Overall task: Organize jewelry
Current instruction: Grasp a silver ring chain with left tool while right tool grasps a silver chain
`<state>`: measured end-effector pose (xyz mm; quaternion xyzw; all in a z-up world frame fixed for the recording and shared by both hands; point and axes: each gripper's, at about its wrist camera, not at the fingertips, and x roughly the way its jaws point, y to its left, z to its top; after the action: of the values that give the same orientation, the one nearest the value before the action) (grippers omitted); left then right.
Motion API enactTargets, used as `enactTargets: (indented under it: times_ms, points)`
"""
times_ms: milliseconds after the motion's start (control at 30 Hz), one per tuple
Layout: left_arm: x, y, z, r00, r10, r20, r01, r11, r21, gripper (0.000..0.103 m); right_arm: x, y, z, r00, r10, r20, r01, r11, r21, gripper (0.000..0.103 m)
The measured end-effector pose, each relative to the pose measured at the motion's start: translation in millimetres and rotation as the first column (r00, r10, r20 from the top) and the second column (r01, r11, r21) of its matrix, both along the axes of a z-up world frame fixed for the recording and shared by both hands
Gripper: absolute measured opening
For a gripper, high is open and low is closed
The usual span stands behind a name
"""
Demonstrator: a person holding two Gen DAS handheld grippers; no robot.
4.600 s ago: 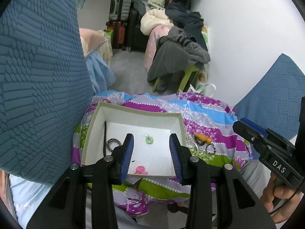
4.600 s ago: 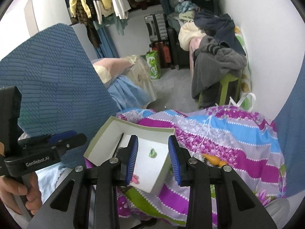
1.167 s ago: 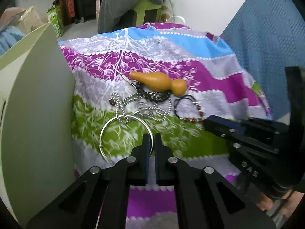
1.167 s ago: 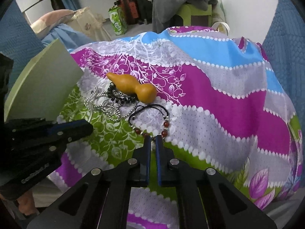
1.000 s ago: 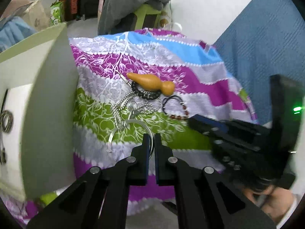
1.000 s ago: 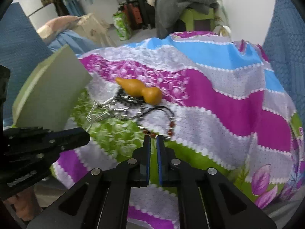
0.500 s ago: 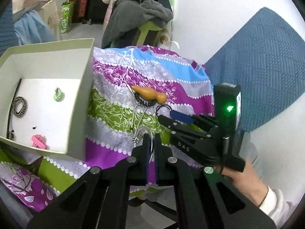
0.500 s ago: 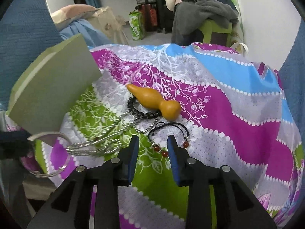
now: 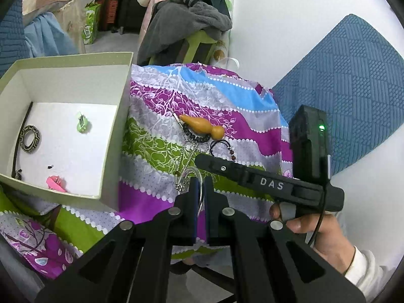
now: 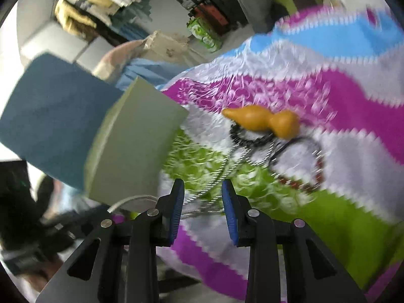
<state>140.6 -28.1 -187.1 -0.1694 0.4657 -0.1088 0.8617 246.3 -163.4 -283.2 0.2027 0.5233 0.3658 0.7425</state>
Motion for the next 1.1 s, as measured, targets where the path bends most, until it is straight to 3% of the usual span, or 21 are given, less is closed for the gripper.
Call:
enactTargets:
  times_ms: [433,567,633,733,933,1100]
  points:
    - [-5,2,9,1.000,-0.002,0.028,0.003,1.000,-0.015,0.004,12,4,-31,0.965,0.002,-0.261,0.044,0.985,0.169,0.031]
    - [-8,0,12,0.999,-0.008,0.038,0.009,1.000,-0.019,0.004,14,10,-36,0.960,0.009,-0.279,0.041,0.984,0.173,0.031]
    - [-9,0,12,0.999,-0.007,0.041,0.008,1.000,-0.021,0.004,16,13,-37,0.960,0.007,-0.279,0.043,0.984,0.175,0.022]
    - [-11,1,13,0.999,-0.002,0.041,0.002,1.000,-0.018,0.004,18,19,-31,0.972,0.004,-0.234,0.031,0.989,0.146,0.006]
    - [-12,10,12,0.999,0.020,0.033,-0.019,1.000,-0.012,0.004,14,16,13,0.997,-0.016,-0.072,0.027,0.989,0.148,0.003]
    - [-10,14,19,0.999,0.027,0.046,-0.028,1.000,0.001,0.004,5,-1,59,0.994,-0.087,0.060,0.076,0.983,0.166,0.003]
